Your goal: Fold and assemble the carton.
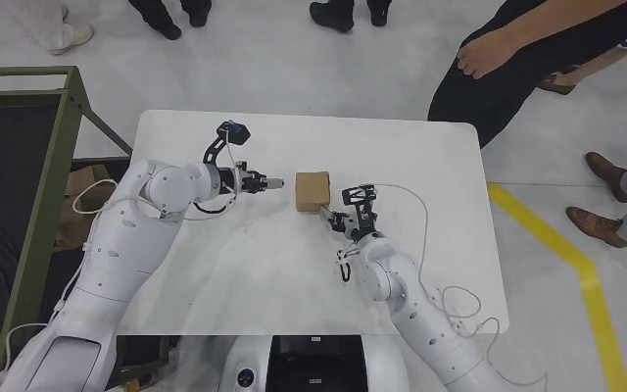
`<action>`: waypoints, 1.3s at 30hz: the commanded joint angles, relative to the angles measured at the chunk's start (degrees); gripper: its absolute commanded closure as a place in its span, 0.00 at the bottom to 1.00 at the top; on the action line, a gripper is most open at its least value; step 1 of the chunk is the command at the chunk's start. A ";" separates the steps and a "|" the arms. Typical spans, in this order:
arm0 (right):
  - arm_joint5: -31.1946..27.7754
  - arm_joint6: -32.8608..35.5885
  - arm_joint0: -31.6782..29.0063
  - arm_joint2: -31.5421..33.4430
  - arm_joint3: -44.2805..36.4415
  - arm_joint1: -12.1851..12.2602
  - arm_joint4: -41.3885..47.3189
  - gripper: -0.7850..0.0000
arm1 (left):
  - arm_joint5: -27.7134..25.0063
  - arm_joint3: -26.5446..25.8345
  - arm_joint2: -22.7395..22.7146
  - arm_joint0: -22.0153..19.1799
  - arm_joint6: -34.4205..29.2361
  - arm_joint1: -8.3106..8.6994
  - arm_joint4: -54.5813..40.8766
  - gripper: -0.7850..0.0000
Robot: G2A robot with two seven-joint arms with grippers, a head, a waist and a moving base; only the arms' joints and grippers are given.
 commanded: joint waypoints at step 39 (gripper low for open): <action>-12.40 -3.87 -4.19 0.70 -4.39 0.36 -1.24 0.00 | 5.36 5.77 10.34 -4.97 -2.84 -2.19 5.80 0.00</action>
